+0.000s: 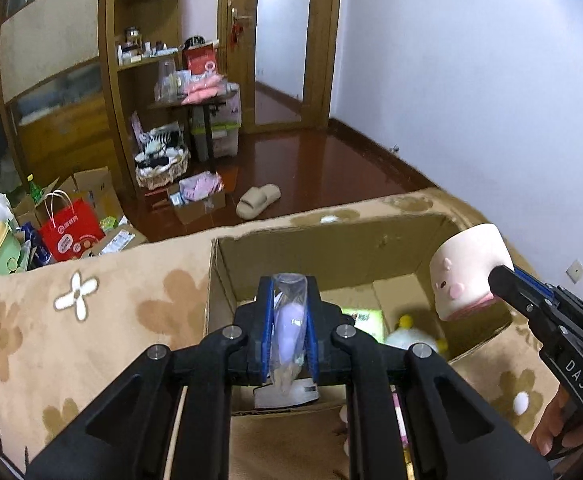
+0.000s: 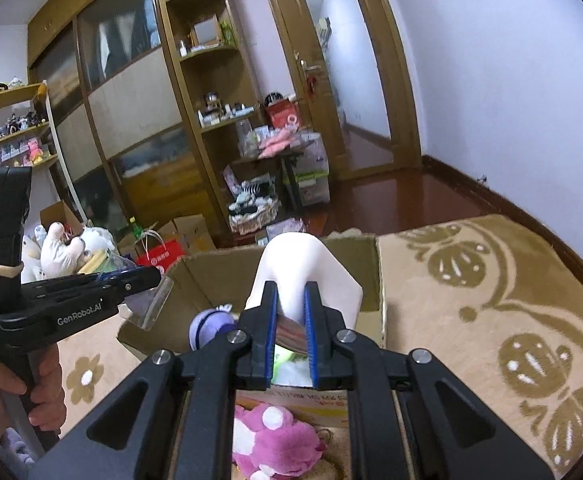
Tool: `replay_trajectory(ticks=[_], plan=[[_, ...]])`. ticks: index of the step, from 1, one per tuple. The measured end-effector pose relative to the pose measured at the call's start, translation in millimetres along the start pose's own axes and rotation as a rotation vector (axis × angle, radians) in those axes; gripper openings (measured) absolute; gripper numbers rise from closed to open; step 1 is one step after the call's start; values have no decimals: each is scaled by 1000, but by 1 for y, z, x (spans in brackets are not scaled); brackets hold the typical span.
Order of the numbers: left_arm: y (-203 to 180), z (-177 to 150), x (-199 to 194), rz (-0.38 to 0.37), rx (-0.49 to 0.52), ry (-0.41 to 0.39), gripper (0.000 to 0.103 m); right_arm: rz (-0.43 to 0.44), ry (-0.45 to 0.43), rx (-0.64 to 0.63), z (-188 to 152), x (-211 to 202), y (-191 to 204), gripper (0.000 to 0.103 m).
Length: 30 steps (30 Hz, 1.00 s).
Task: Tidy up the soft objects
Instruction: 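Carry the clear bag into the box with the left gripper while the right carries the cylinder plush there, then open both grippers and withdraw them toward the pink bear and yellow dog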
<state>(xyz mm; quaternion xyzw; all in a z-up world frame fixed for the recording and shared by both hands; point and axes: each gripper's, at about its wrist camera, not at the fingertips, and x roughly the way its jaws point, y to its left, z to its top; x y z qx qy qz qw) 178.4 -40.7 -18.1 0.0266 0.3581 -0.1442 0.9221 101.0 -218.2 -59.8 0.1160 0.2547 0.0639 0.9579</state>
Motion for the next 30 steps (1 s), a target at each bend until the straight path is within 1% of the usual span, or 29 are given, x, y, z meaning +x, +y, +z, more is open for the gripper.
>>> replay_trajectory(ticks=[3,5,8,10,13,16,17,19,21,23,25,27,29,30], plan=[[0,-5,7,9,1,21,15,0,33,8,-6,10,-4,14],[0,-7,12,40,5,36,19,-2,47,8,-8,14,-6,15],[3,-10,19,81,-1,79,20,-10,66,20,-12,18,-10,18],[8,-12,22,81,-29,100,20,-11,71,44,-12,19,-14,18],[12,-14,20,79,-49,109,24,-5,67,63,-11,16,-17,18],[12,-13,13,98,-39,109,32,-11,46,67,-10,9,-17,19],[13,-12,11,97,-40,111,37,-11,42,70,-9,6,-17,19],[14,-12,3,94,-40,101,41,-9,43,76,-10,2,-17,19],[12,-12,-5,106,-30,88,50,-9,40,78,-10,-4,-17,20],[11,-14,-11,117,-24,79,53,-7,36,77,-9,-11,-16,27],[11,-16,-19,120,-27,77,56,-6,29,78,-9,-19,-16,46],[12,-18,-23,117,-33,78,60,-5,22,82,-9,-27,-15,51],[11,-22,-31,127,-37,74,71,-7,26,83,-10,-33,-15,58],[11,-24,-35,139,-42,67,77,-2,31,85,-11,-36,-16,66]])
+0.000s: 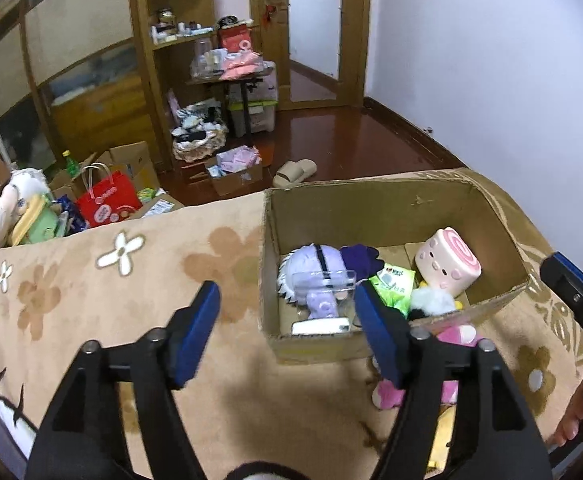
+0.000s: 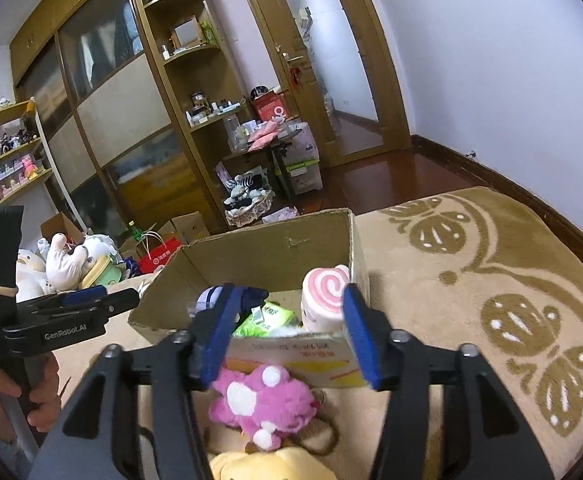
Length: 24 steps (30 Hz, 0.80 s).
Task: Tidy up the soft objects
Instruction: 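Open both grippers and withdraw them toward the pink bear and yellow dog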
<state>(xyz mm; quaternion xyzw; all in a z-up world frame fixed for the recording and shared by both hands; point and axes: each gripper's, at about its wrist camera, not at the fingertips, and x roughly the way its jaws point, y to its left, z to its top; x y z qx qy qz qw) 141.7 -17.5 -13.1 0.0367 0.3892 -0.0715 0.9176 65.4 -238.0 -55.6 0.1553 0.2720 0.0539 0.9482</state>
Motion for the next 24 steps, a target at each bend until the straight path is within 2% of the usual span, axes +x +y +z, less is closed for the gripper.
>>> replay_trajectory(ticks=[2,4,7,14,19,24], plan=[[1,-4,-9,13,-19,-6,86,-3,0,2,-1,-6,-1,75],[3,-7,-16,5,-36,-7,90,-15,-6,14,-2,-14,-4,90],[5,-9,-24,16,-32,-3,95,-10,-10,37,-3,-23,-6,99],[7,-21,-40,25,-32,30,101,-10,74,14,-10,-29,-3,101],[4,-28,-42,-18,-21,77,101,-26,132,-11,-22,-29,4,101],[-1,-34,-40,-28,7,106,101,-41,197,-31,-34,-20,8,101]])
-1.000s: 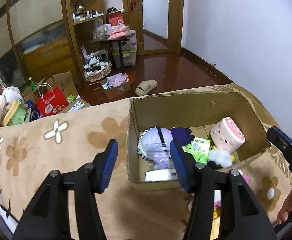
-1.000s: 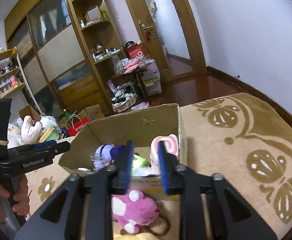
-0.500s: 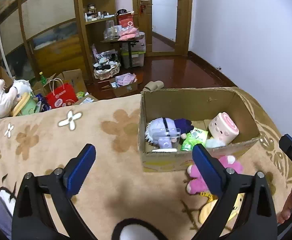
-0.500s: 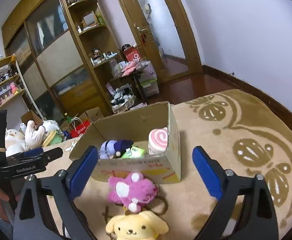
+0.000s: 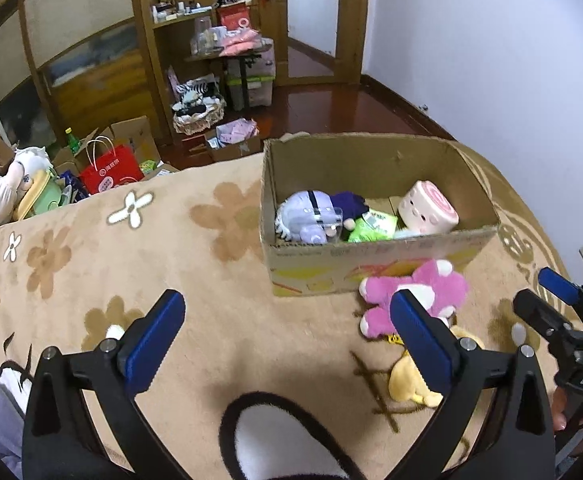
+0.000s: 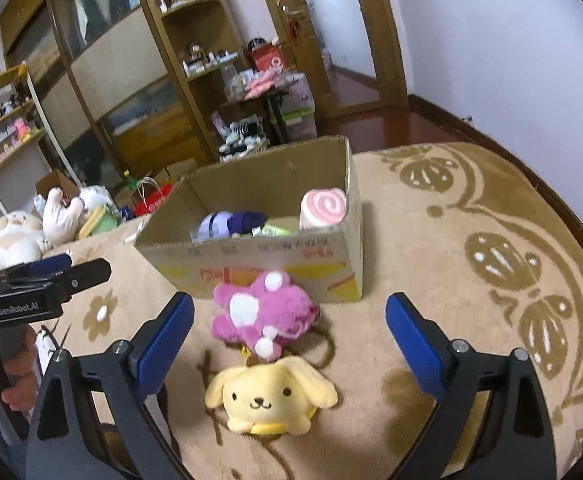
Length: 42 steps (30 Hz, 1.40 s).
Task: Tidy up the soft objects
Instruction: 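Open both grippers and withdraw them toward the pink bear and yellow dog, then grasp the pink bear plush with the left gripper while the right grasps the yellow dog plush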
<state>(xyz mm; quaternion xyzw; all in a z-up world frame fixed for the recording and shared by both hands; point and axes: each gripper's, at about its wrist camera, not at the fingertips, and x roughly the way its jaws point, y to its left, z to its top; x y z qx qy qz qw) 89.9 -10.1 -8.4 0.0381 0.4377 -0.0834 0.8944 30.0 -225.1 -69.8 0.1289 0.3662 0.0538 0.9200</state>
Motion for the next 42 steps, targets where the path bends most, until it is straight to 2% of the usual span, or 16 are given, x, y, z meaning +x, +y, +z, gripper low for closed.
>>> replay_trajectory(ticks=[5,10,19,31,35,36,39,42], plan=[[1,1,4,-11,-12,10,101,-4,44,-9,-6,12,3,101],[3,2,8,-71,-25,27,101,-3,82,-9,-11,20,6,101],[-13,4,21,-156,13,48,101,7,144,-6,-15,32,7,101],[-30,7,52,-188,36,123,101,9,268,4,-25,64,2,101],[-33,4,62,-219,33,150,101,10,325,12,-30,76,0,101],[-34,4,65,-234,30,155,101,11,341,15,-32,79,-1,99],[-39,2,75,-255,32,172,101,14,370,23,-34,85,-3,85],[-45,0,84,-251,48,179,101,26,405,45,-37,91,-6,80]])
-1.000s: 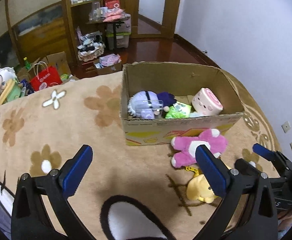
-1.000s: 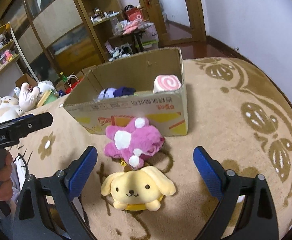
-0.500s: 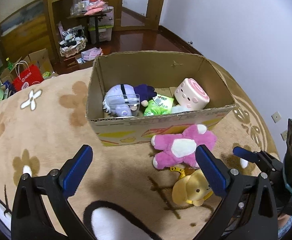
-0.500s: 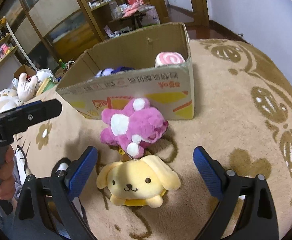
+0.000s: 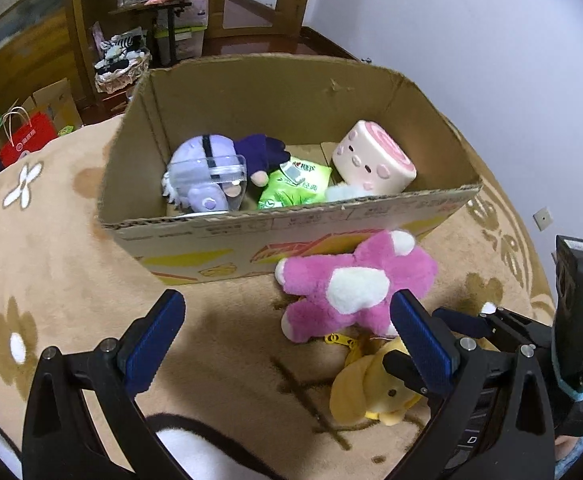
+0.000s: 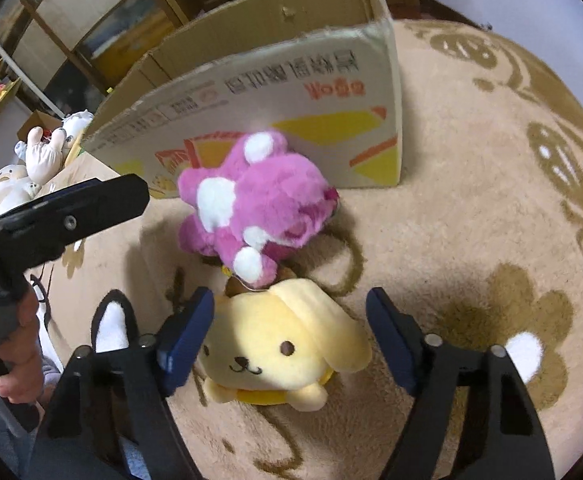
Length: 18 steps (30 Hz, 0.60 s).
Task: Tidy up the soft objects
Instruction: 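Grasp the pink bear plush with the left gripper while the right grasps the yellow dog plush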
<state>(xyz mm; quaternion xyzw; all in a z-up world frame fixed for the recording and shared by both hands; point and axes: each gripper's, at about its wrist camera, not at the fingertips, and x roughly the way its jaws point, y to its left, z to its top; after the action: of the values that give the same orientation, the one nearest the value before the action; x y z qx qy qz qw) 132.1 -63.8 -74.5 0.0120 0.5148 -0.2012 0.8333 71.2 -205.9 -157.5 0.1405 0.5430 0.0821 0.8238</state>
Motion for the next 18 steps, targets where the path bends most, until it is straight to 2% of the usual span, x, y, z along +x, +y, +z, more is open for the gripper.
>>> replay_trajectory(ticks=[4,11,14,18], plan=[[-6,0,11,-16,18,15,101,51,40,22,-3,8,-4,66],[-18,-3,33,-25,49,49,101,49,49,43,-4,10,-5,64],[-21,-4,41,-15,59,57,101,46,45,38,-2,11,-6,60],[-22,-2,56,-10,28,91,99,42,36,29,-3,8,-8,56]])
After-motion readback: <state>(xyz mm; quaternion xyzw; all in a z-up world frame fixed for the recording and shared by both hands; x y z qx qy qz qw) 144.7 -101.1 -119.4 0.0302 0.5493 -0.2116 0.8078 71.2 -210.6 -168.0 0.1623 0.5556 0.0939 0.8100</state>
